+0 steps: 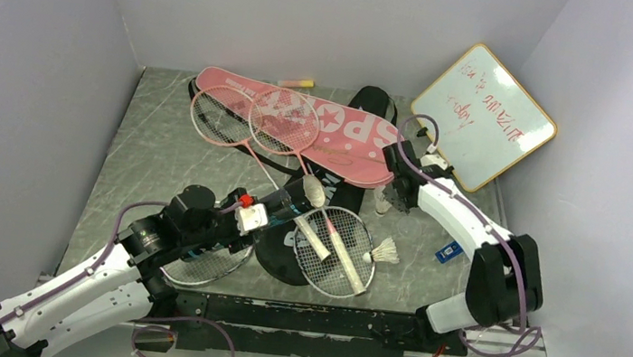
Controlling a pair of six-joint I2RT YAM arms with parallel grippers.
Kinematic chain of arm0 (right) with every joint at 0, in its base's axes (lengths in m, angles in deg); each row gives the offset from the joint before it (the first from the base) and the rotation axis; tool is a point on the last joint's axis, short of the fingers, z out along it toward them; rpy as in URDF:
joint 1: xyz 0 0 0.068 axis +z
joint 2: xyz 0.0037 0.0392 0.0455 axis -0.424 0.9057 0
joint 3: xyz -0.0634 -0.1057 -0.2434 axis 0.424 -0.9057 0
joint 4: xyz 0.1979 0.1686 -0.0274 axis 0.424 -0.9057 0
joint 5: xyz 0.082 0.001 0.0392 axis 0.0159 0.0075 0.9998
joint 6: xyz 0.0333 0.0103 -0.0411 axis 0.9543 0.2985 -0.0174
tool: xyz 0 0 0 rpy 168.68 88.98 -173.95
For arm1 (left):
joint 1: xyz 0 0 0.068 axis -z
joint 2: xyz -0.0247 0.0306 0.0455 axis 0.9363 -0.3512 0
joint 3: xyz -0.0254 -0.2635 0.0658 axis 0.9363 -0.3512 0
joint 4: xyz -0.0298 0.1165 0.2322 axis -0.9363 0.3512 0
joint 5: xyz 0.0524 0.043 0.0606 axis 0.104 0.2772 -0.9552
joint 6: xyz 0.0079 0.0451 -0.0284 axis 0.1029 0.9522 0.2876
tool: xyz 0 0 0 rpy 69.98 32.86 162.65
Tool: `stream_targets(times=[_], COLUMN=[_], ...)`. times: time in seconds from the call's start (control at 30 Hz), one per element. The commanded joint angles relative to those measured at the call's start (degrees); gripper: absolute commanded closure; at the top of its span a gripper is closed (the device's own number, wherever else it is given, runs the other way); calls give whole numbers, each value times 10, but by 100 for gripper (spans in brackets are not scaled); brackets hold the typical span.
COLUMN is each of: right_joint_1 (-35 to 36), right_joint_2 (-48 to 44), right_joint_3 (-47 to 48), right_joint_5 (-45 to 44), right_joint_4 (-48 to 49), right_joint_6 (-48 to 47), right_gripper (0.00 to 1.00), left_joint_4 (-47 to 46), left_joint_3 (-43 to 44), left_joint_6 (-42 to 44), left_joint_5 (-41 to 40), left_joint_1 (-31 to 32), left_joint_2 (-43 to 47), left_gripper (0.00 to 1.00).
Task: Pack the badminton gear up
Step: Pick up the shuttlecock at the center of the board, then place the shuttlecock at the shuttle tube.
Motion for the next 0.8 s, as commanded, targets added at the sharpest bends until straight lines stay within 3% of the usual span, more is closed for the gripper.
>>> stream_targets(times=[0.0, 0.23, 0.37, 0.63, 0.77], right_joint_1=[-3, -4, -3, -3, -3], right_joint_2=[-53, -109, -165, -380, -419], right_joint_3=[29, 58, 81, 23, 28], right_joint_5=[14, 27, 77, 341, 444], right_joint_4=[-11, -33, -13, 196, 240], right_joint_6=[-21, -45, -111, -212, -210], right_gripper=[88, 89, 97, 98, 99], left_joint_4=[-34, -34, -34, -34, -34], left_joint_3=[11, 11, 11, 12, 12], left_joint_6=[-13, -13, -13, -13, -13], left_joint_5=[6, 5, 6, 3, 4], left_joint_1=[0, 1, 1, 1, 1], left_joint_2=[9, 9, 9, 9, 8], left_gripper=[64, 64, 64, 64, 64])
